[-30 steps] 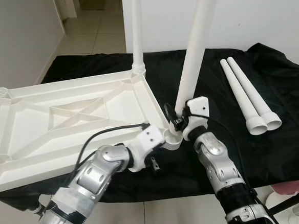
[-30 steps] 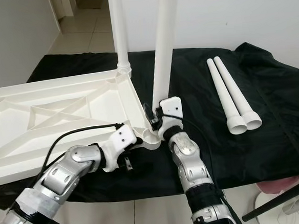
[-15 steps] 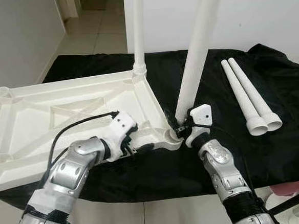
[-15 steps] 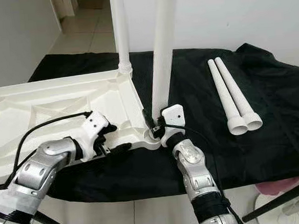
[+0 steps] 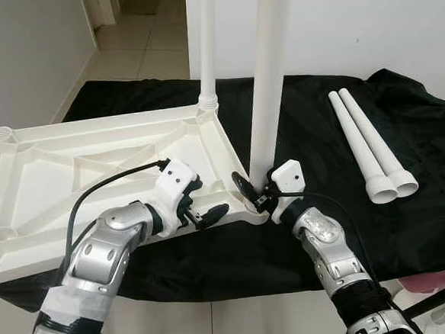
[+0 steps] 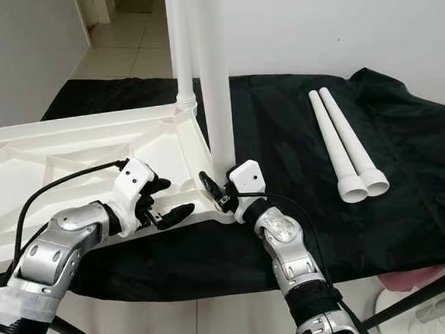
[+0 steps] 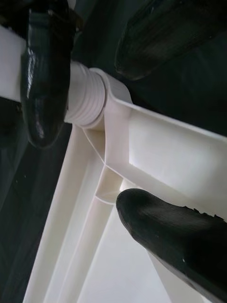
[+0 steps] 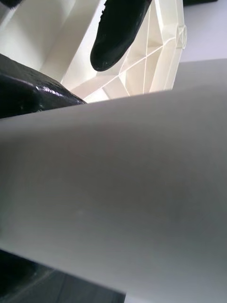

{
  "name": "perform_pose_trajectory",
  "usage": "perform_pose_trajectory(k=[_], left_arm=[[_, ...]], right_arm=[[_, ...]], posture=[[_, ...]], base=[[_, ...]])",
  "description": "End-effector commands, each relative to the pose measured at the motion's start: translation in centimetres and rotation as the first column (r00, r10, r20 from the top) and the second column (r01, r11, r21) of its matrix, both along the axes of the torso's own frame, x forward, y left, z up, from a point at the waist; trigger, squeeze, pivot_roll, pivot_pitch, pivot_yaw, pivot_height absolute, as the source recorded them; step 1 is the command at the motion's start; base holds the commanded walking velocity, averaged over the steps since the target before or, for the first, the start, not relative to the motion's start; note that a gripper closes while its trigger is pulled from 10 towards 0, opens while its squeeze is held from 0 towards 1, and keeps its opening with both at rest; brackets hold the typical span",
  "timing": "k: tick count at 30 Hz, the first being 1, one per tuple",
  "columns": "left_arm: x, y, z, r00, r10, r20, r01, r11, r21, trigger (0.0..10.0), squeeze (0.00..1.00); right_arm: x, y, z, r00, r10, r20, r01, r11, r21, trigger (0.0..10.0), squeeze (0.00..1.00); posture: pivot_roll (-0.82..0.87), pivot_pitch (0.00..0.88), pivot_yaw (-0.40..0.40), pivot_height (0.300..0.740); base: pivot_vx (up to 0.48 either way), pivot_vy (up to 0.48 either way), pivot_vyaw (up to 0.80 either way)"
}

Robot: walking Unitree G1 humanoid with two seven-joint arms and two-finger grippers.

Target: Building children table

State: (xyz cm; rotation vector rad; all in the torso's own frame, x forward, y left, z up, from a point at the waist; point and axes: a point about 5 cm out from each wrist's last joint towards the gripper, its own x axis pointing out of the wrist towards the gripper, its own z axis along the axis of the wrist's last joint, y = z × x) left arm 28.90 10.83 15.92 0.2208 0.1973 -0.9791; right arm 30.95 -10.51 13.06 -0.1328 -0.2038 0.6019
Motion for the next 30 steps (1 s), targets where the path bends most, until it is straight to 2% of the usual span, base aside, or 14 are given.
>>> perform_pose_trajectory(k=[1, 5, 7, 10, 19, 25, 27, 30], left_arm=[[0.4, 0.4, 0.2, 0.992, 0.126, 0.029, -0.125, 0.992, -0.004, 10.0, 0.0], [0.3, 0.3, 0.4, 0.991, 0.129, 0.033, -0.129, 0.992, -0.012, 10.0, 0.0], [0.2, 0.3, 0.5, 0.991, 0.129, 0.033, -0.129, 0.992, -0.012, 10.0, 0.0], [0.2, 0.3, 0.6, 0.991, 0.13, 0.034, -0.13, 0.991, -0.014, 10.0, 0.0], [0.2, 0.4, 0.8, 0.99, 0.137, 0.037, -0.137, 0.99, -0.016, 10.0, 0.0], [0.2, 0.4, 0.9, 0.989, 0.141, 0.039, -0.141, 0.99, -0.017, 10.0, 0.0], [0.2, 0.4, 0.9, 0.988, 0.145, 0.042, -0.145, 0.989, -0.017, 10.0, 0.0], [0.1, 0.4, 1.0, 0.988, 0.148, 0.044, -0.148, 0.989, -0.017, 10.0, 0.0]], right_arm=[[-0.3, -0.4, -2.2, 0.994, -0.001, -0.109, -0.002, 1.0, -0.028, 10.0, 0.0], [-0.3, -0.5, -2.5, 0.988, 0.01, -0.151, -0.008, 1.0, 0.014, 10.0, 0.0], [-0.1, -0.8, -2.8, 0.981, -0.003, -0.193, 0.014, 0.998, 0.058, 10.0, 0.0], [0.1, -1.0, -3.0, 0.974, -0.025, -0.224, 0.042, 0.996, 0.074, 10.0, 0.0], [0.4, -1.1, -3.2, 0.971, -0.045, -0.236, 0.06, 0.996, 0.059, 10.0, 0.0], [0.5, -1.1, -3.4, 0.959, -0.068, -0.277, 0.098, 0.99, 0.098, 10.0, 0.0], [0.8, -1.6, -3.5, 0.941, -0.153, -0.303, 0.195, 0.974, 0.113, 10.0, 0.0], [0.8, -1.7, -3.7, 0.924, -0.21, -0.32, 0.26, 0.958, 0.122, 10.0, 0.0]], posture=[[0.05, 0.017, -0.057, 0.74], [0.05, 0.018, -0.057, 0.74], [0.05, 0.019, -0.057, 0.74], [0.05, 0.019, -0.056, 0.74], [0.05, 0.017, -0.059, 0.74], [0.05, 0.015, -0.063, 0.74], [0.05, 0.014, -0.064, 0.74], [0.05, 0.013, -0.068, 0.74]], base=[[0.0, 0.0, 0.0], [0.0, 0.0, 0.0], [0.0, 0.0, 0.0], [0.0, 0.0, 0.0], [0.0, 0.0, 0.0], [0.0, 0.0, 0.0], [0.0, 0.0, 0.0], [0.0, 0.0, 0.0]])
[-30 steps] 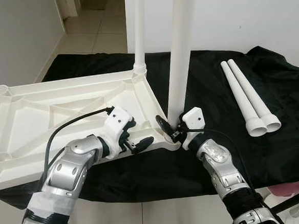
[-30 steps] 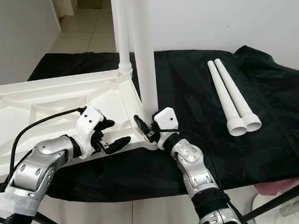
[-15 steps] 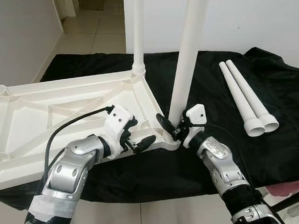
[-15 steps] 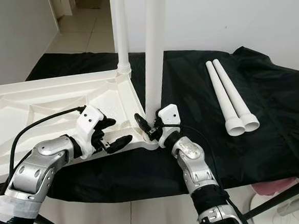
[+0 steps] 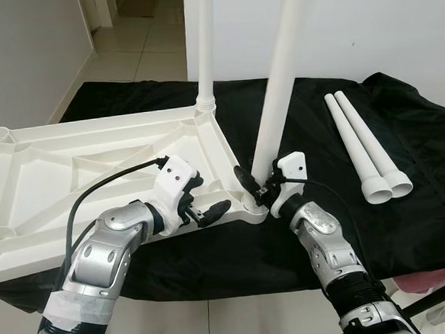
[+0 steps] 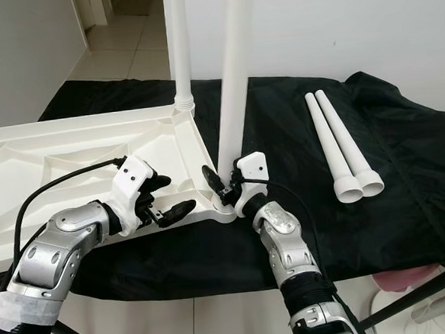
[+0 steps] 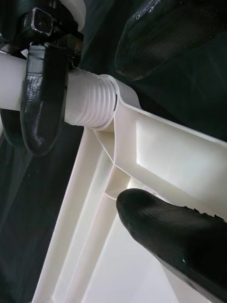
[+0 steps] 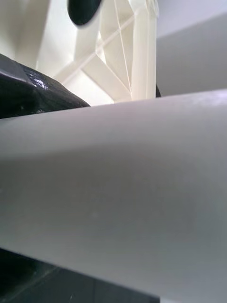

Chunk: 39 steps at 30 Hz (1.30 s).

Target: Building children table

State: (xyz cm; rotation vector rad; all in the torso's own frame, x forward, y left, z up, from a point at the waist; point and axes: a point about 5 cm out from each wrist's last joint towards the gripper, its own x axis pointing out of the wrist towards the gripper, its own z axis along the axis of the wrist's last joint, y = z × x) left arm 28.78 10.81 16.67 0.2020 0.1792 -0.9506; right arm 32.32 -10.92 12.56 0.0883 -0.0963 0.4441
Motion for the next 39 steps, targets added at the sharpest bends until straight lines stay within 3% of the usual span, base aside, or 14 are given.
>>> perform_pose_trajectory(k=[1, 6, 11, 18, 29, 39], left_arm=[[0.2, 0.4, 0.2, 0.992, 0.12, 0.033, -0.12, 0.993, 0.006, 10.0, 0.0], [0.3, 0.5, 0.3, 0.991, 0.128, 0.031, -0.129, 0.992, 0.002, 10.0, 0.0], [0.3, 0.5, 0.3, 0.991, 0.129, 0.031, -0.129, 0.992, 0.002, 10.0, 0.0], [0.4, 0.6, 0.4, 0.991, 0.133, 0.031, -0.133, 0.991, 0.005, 10.0, 0.0], [0.4, 0.6, 0.4, 0.99, 0.135, 0.032, -0.135, 0.991, 0.005, 10.0, 0.0], [0.4, 0.7, 0.5, 0.99, 0.138, 0.035, -0.138, 0.99, 0.008, 10.0, 0.0]], right_arm=[[-0.6, -1.3, -3.2, 0.982, -0.096, -0.163, 0.093, 0.995, -0.03, 10.0, 0.0], [-1.5, -0.6, -3.8, 0.976, -0.131, -0.172, 0.137, 0.99, 0.02, 10.0, 0.0], [-2.6, 0.5, -4.1, 0.993, -0.059, -0.103, 0.054, 0.997, -0.051, 10.0, 0.0], [-3.1, 0.6, -4.6, 0.995, 0.01, -0.095, -0.021, 0.993, -0.117, 10.0, 0.0], [-3.2, -0.2, -5.1, 0.992, 0.033, -0.124, -0.043, 0.996, -0.08, 10.0, 0.0], [-1.9, -0.6, -4.5, 0.98, -0.017, -0.197, 0.014, 1.0, -0.017, 10.0, 0.0]], posture=[[0.05, 0.013, -0.068, 0.74], [0.05, 0.017, -0.065, 0.74], [0.05, 0.017, -0.061, 0.74], [0.05, 0.022, -0.057, 0.74], [0.05, 0.021, -0.058, 0.74], [0.05, 0.019, -0.055, 0.74]], base=[[0.0, 0.0, 0.0], [0.0, 0.0, 0.0], [0.0, 0.0, 0.0], [0.0, 0.0, 0.0], [0.0, 0.0, 0.0], [0.0, 0.0, 0.0]])
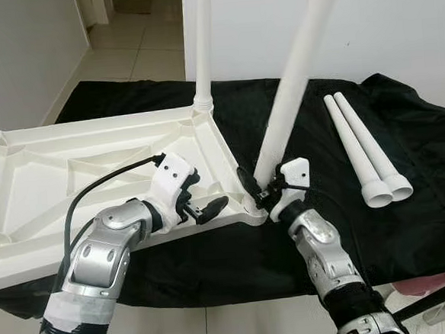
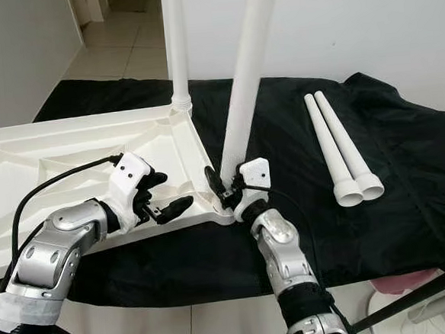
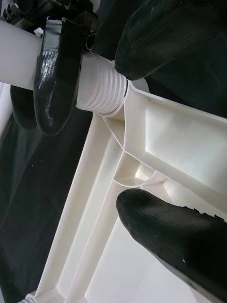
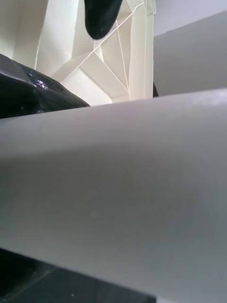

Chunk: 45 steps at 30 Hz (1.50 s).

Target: Building children table

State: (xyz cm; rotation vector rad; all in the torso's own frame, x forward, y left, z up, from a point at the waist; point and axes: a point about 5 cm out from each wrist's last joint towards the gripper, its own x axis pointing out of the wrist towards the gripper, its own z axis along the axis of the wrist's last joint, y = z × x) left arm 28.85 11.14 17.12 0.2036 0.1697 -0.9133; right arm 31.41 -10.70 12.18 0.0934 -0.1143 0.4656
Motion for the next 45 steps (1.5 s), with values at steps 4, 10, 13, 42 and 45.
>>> perform_pose_trajectory(k=[4, 10, 13, 42, 45], left_arm=[[0.3, 0.4, 0.1, 0.994, 0.102, 0.023, -0.102, 0.995, 0.01, 10.0, 0.0], [0.4, 0.5, 0.1, 0.994, 0.108, 0.023, -0.108, 0.994, 0.009, 10.0, 0.0], [0.4, 0.5, 0.1, 0.994, 0.109, 0.023, -0.109, 0.994, 0.009, 10.0, 0.0], [0.3, 0.3, 0.0, 0.991, 0.13, 0.039, -0.13, 0.992, -0.003, 10.0, 0.0], [0.3, 0.5, 0.1, 0.99, 0.133, 0.04, -0.133, 0.991, -0.004, 10.0, 0.0]], right_arm=[[-1.1, -0.7, -4.3, 0.98, -0.035, -0.197, 0.024, 0.998, -0.06, 10.0, 0.0], [-1.8, -0.2, -4.3, 0.99, -0.009, -0.139, -0.008, 0.993, -0.119, 10.0, 0.0], [-1.9, -0.2, -4.3, 0.992, -0.006, -0.13, -0.011, 0.991, -0.131, 10.0, 0.0], [-1.8, 2.0, -1.1, 0.944, -0.317, -0.094, 0.319, 0.948, 0.005, 10.0, 0.0], [-2.0, 1.8, -1.5, 0.947, -0.309, -0.082, 0.31, 0.951, -0.009, 10.0, 0.0]], posture=[[0.05, 0.019, -0.056, 0.74], [0.05, 0.019, -0.061, 0.74], [0.05, 0.019, -0.061, 0.74], [0.07, 0.0, -0.105, 0.74], [0.07, 0.0, -0.104, 0.74]], base=[[0.0, 0.0, 0.0], [0.0, 0.0, 0.0], [0.0, 0.0, 0.0], [0.0, 0.0, 0.0], [0.0, 0.0, 0.0]])
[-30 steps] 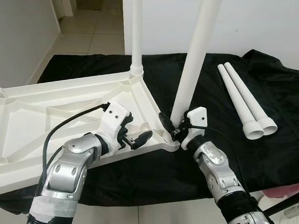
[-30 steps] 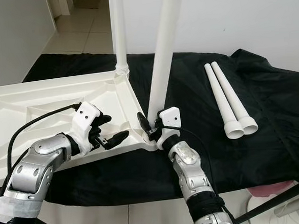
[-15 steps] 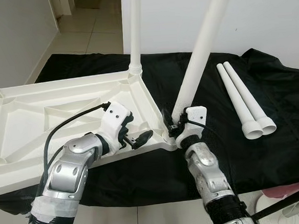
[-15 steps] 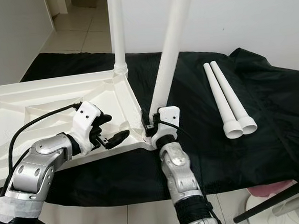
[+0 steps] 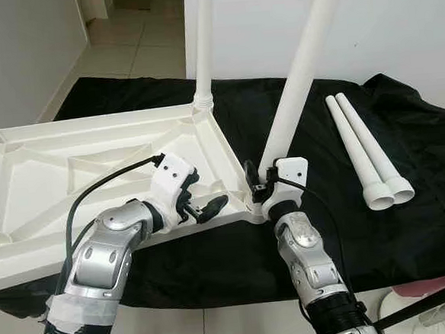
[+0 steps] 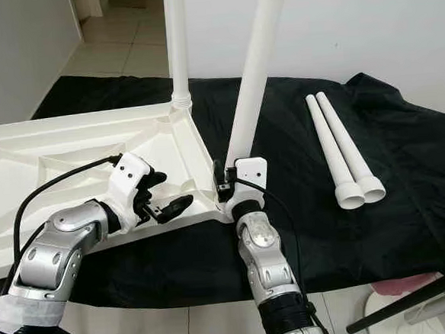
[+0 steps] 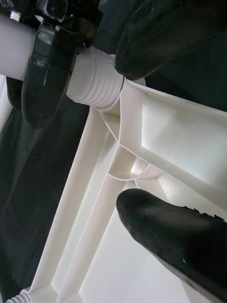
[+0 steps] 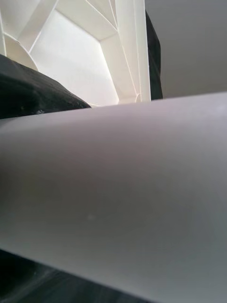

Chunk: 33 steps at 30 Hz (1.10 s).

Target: Building children table

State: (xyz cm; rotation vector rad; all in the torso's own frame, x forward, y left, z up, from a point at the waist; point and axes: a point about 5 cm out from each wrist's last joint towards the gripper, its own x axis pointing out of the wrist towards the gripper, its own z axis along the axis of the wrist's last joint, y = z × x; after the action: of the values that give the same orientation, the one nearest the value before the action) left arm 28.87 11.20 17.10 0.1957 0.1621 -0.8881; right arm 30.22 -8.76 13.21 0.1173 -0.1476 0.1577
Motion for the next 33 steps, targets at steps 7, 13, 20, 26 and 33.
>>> perform_pose_trajectory(k=[7, 13, 20, 26, 33], left_arm=[[0.2, 0.5, 0.1, 0.994, 0.108, 0.034, -0.109, 0.994, 0.009, 10.0, 0.0], [0.1, 0.5, 0.2, 0.994, 0.1, 0.031, -0.101, 0.995, 0.014, 10.0, 0.0], [0.1, 0.7, 0.2, 0.995, 0.099, 0.029, -0.099, 0.995, 0.019, 10.0, 0.0], [0.2, 0.7, 0.3, 0.995, 0.099, 0.028, -0.099, 0.995, 0.02, 10.0, 0.0], [0.3, 0.7, 0.3, 0.994, 0.103, 0.031, -0.104, 0.994, 0.019, 10.0, 0.0]], right_arm=[[-2.0, -0.9, -3.8, 0.997, 0.064, -0.038, -0.067, 0.993, -0.098, 10.0, 0.0], [-2.6, -2.1, -4.8, 0.995, 0.101, -0.023, -0.103, 0.988, -0.118, 10.0, 0.0], [-1.7, -2.6, -5.1, 0.987, 0.11, -0.115, -0.122, 0.987, -0.105, 10.0, 0.0], [-0.5, -3.1, -5.2, 0.969, 0.126, -0.212, -0.156, 0.979, -0.132, 10.0, 0.0], [0.2, -3.5, -5.3, 0.951, 0.134, -0.278, -0.155, 0.986, -0.055, 10.0, 0.0]], posture=[[0.07, 0.0, -0.094, 0.74], [0.07, 0.003, -0.083, 0.74], [0.06, 0.011, -0.073, 0.74], [0.05, 0.018, -0.07, 0.74], [0.06, 0.02, -0.072, 0.74]], base=[[0.0, 0.0, 0.0], [0.0, 0.0, 0.0], [0.0, 0.0, 0.0], [0.0, 0.0, 0.0], [0.0, 0.0, 0.0]])
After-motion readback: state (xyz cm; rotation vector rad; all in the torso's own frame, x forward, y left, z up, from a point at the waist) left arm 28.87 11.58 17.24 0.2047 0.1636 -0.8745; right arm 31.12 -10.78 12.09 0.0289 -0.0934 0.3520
